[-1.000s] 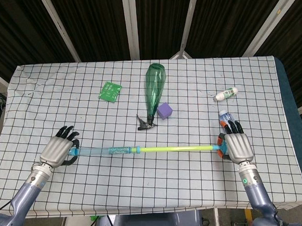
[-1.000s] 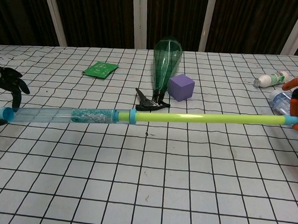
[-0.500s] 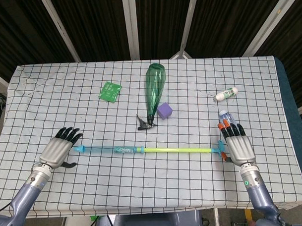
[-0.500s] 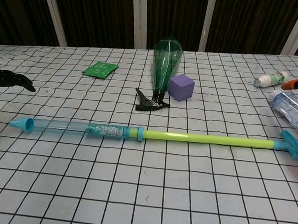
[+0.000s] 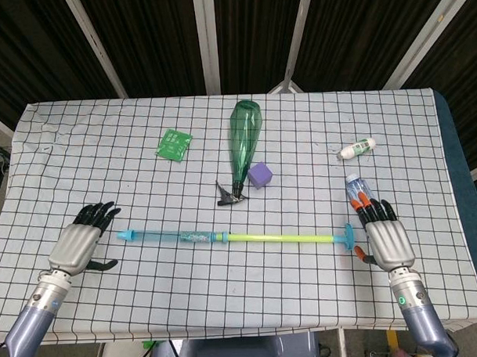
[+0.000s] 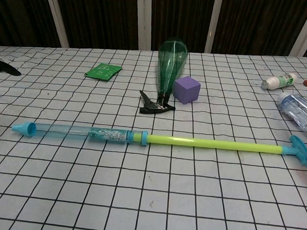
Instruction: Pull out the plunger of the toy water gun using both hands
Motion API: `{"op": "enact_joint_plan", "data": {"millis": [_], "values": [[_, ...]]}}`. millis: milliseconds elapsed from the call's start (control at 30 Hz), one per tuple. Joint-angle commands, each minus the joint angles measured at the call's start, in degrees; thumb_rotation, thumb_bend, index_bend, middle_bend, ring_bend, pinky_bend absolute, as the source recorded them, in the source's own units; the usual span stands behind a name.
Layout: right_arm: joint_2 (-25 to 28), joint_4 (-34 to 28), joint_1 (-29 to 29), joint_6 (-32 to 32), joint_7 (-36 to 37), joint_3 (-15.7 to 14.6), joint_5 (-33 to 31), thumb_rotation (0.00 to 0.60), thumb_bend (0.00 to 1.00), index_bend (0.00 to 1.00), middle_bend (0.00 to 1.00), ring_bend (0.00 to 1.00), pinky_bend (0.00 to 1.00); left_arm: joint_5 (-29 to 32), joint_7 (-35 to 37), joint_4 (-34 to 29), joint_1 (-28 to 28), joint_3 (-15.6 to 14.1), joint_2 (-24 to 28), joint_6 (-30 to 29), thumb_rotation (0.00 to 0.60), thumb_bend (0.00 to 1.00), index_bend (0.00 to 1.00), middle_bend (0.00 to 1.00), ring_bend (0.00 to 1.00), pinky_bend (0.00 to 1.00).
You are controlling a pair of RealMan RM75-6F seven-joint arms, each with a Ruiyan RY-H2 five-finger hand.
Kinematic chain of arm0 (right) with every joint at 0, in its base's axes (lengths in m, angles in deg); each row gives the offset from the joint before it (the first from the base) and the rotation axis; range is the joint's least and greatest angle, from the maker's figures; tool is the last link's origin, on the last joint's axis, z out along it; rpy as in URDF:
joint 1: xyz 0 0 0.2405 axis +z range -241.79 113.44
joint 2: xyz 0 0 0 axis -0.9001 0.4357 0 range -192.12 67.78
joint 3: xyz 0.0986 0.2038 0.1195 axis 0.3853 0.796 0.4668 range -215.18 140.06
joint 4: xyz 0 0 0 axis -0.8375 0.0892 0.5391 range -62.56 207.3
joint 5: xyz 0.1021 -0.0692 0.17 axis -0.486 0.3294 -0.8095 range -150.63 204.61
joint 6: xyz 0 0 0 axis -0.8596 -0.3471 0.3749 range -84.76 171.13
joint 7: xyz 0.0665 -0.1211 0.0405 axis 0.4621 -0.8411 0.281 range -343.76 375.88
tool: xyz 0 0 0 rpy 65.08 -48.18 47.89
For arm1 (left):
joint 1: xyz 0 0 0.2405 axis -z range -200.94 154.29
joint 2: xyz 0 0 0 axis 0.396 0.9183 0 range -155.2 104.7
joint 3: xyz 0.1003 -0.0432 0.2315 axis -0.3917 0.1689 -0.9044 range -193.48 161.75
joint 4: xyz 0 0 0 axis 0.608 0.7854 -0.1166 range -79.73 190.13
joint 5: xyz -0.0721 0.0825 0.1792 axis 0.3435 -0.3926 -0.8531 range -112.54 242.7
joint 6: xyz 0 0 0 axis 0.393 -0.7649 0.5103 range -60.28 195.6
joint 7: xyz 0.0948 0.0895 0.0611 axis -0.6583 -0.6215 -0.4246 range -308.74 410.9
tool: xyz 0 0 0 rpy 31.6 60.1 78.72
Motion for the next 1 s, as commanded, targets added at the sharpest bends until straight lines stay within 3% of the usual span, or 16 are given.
{"op": "enact_joint_plan", "data": {"millis": [33, 200, 467, 600, 1000], "values": [[2.59, -0.35, -3.28, 3.46, 4.99, -2.36, 5.37, 0.6, 0.3, 0.0, 0.0, 0.0, 0.0, -2.64, 1.96, -2.03, -3.36, -1.06, 1.89, -4.57, 0.6, 0.11, 0.05, 0.0, 0.0, 0.0], [4.71, 1.74, -6.7, 7.7, 10.02, -4.67, 11.39, 0.6, 0.29, 0.0, 0.0, 0.0, 0.0, -7.32, 3.68, -1.58, -7.65, -2.99, 2.76, -11.09, 0.6, 0.11, 0.03, 0.0, 0.0, 0.0], [4.67, 12.63, -13.74, 18.98, 17.02, -8.69, 24.22, 0.6, 0.29, 0.0, 0.0, 0.0, 0.0, -14.7, 6.81, 4.17, -14.67, -5.21, 1.92, -21.28, 0.6, 0.1, 0.0, 0.0, 0.0, 0.0], [3.97, 14.66, -16.06, 21.46, 18.36, -7.76, 23.3, 0.6, 0.29, 0.0, 0.0, 0.0, 0.0, -15.08, 7.48, 7.3, -16.5, -4.69, 1.4, -23.45, 0.6, 0.1, 0.0, 0.0, 0.0, 0.0], [5.36, 12.06, -16.91, 18.37, 21.39, -5.19, 19.67, 0.6, 0.29, 0.0, 0.0, 0.0, 0.0, -12.82, 10.26, 9.58, -17.31, -1.37, 1.62, -22.71, 0.6, 0.11, 0.0, 0.0, 0.0, 0.0]]}}
